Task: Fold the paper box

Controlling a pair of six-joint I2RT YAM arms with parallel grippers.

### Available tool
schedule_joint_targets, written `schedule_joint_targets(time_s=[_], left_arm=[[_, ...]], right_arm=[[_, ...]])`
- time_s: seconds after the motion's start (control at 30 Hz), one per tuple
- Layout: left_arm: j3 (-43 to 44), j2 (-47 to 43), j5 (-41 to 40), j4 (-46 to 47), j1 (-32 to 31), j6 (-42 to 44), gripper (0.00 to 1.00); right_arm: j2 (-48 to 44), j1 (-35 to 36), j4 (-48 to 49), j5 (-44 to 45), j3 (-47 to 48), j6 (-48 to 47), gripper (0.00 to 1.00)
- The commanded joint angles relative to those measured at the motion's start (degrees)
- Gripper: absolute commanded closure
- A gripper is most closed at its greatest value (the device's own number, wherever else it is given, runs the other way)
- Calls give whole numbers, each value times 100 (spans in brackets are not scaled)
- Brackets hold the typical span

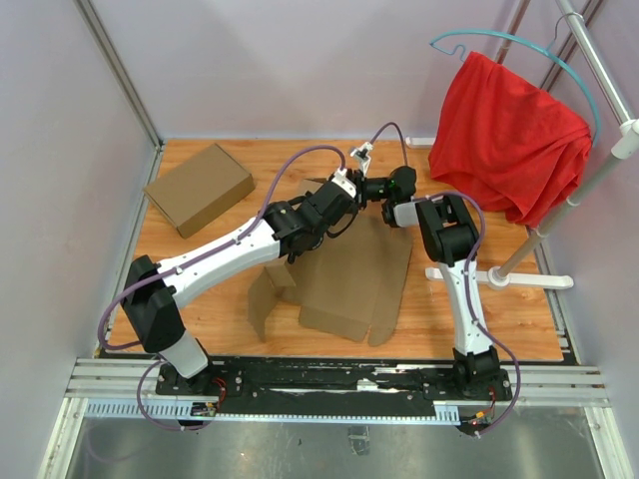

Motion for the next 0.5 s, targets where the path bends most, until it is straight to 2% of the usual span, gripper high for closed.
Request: schedule_joint_targets(time_s=[0.0, 0.1, 0.27, 0.47], left_arm=[[92, 112, 387, 63, -123, -111, 100], [93, 105, 380, 31, -130, -128, 100], [94, 86, 388, 26, -143, -131, 100], [118, 98, 384, 23, -163, -134, 100]], right_arm=[[-415, 54, 292, 479, -156, -339, 63], [-562, -42, 303, 476, -326, -350, 66], [-760, -299, 308, 443, -623, -467, 62], [-615, -477, 276, 426, -399, -406, 62]])
